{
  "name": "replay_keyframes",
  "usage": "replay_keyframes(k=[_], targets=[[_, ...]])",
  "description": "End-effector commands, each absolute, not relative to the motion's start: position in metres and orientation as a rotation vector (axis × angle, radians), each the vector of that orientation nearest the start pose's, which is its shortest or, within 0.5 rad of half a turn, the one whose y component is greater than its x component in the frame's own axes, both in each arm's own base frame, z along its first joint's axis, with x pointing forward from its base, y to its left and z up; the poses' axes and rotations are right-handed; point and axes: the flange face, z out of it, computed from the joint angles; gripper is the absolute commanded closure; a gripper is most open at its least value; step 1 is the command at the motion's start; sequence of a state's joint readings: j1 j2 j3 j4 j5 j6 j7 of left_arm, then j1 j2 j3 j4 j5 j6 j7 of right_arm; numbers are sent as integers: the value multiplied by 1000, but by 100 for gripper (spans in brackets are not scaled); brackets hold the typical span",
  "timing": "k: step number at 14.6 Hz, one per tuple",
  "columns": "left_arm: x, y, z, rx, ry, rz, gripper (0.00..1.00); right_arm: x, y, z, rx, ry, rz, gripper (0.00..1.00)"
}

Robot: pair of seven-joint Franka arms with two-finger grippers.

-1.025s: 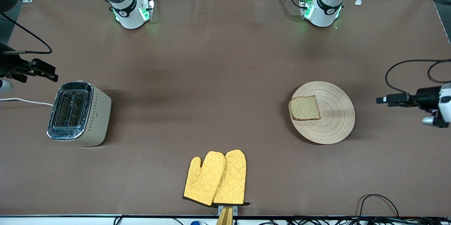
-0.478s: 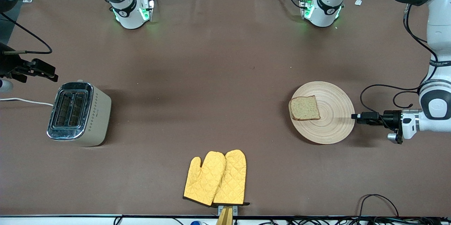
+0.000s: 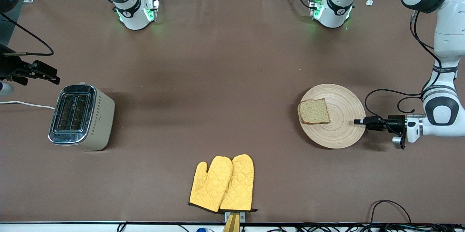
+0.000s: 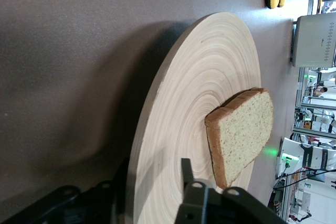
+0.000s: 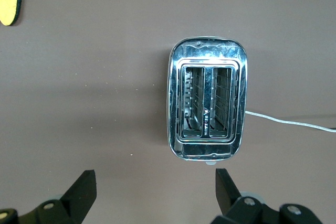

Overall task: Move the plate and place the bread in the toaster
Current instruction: 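Grip the wooden plate's rim with the left gripper, then slide the plate with the left gripper toward the toaster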

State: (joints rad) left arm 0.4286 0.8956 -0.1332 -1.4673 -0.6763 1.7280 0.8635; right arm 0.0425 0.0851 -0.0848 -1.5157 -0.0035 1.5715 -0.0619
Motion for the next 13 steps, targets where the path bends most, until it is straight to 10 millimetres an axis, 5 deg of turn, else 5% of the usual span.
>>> replay_keyframes(k=[1, 4, 7, 10, 13], targets=[[642, 146, 140, 2168, -272, -81, 100, 579, -24, 604, -3139, -3, 50, 0], [651, 126, 161, 2143, -325, -66, 100, 578, -27, 604, -3139, 2, 52, 0], [672, 53, 199, 2059, -374, -80, 100, 579, -28, 604, -3138, 2, 50, 0], [692, -72, 232, 1990, -300, -131, 100, 579, -27, 603, -3136, 0, 50, 0], [691, -204, 237, 1996, -259, -83, 100, 580, -26, 605, -3133, 0, 40, 0]])
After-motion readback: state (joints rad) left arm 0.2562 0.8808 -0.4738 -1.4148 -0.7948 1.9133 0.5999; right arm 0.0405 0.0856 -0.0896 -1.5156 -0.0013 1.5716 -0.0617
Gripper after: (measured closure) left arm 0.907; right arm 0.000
